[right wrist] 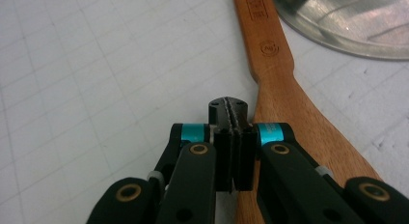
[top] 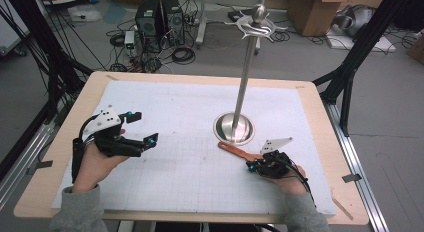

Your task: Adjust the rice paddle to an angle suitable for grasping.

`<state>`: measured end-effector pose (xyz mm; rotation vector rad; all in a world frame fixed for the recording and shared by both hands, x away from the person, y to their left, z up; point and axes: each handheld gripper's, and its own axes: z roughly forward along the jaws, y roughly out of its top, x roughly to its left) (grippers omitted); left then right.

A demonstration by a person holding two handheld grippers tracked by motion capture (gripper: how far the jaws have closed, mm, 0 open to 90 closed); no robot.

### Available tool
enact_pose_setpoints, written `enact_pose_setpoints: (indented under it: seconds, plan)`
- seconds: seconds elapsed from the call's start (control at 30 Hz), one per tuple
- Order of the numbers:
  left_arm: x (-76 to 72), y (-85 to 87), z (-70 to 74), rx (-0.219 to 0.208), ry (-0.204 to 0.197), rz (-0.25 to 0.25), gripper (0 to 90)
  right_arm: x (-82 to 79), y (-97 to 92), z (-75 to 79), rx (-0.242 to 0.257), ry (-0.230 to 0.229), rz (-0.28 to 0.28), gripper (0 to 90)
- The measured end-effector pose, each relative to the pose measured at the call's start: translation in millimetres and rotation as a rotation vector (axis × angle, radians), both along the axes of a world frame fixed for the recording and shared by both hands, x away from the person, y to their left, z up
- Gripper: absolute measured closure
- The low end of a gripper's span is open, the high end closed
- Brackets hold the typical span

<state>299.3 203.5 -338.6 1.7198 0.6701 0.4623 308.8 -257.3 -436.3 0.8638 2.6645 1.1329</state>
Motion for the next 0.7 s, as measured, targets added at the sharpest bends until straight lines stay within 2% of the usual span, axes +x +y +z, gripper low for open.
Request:
enact_pose_setpoints:
  seconds: [0.03, 0.23, 0.37, 0.4, 0.53, 0.57, 0.6, 0.63, 0.67, 0.7]
  plan:
    - [-0.9, 0.8, -0.1, -0.001, -0.001, 0.004, 7.6, 0.2, -0.6, 2.1, 0.022, -0.015, 0.011, 89.5]
    - [-2.4, 4.3, 0.2, -0.004, -0.002, 0.007, 7.6, 1.1, -3.8, 8.5, 0.046, -0.045, -0.002, 86.5]
    - [-3.1, 6.3, 0.7, -0.011, -0.003, 0.008, 7.6, 0.7, -6.2, 15.4, 0.052, -0.083, -0.011, 73.0]
    - [-3.1, 6.5, 0.8, -0.011, -0.003, 0.007, 7.6, 0.4, -6.2, 17.4, 0.049, -0.100, -0.015, 65.9]
    - [-2.6, 6.8, 0.6, -0.016, -0.002, 0.004, 7.6, 1.5, -6.0, 18.1, 0.042, -0.107, -0.021, 51.3]
    - [-2.4, 6.9, 0.4, -0.017, -0.003, 0.004, 7.6, 1.5, -6.0, 18.1, 0.042, -0.107, -0.021, 51.3]
    - [-2.2, 7.3, 0.4, -0.016, -0.002, 0.003, 7.6, 2.4, -6.0, 18.2, 0.044, -0.119, -0.039, 43.8]
    - [-2.2, 7.4, 0.4, -0.020, -0.002, 0.004, 7.6, 2.4, -6.0, 18.2, 0.044, -0.119, -0.039, 43.8]
    - [-2.3, 8.2, 0.8, -0.019, -0.005, 0.004, 7.6, 3.0, -6.3, 18.6, 0.043, -0.126, -0.046, 37.4]
    - [-2.3, 8.2, 0.8, -0.019, -0.005, 0.004, 7.6, 3.0, -6.3, 18.6, 0.043, -0.126, -0.046, 37.4]
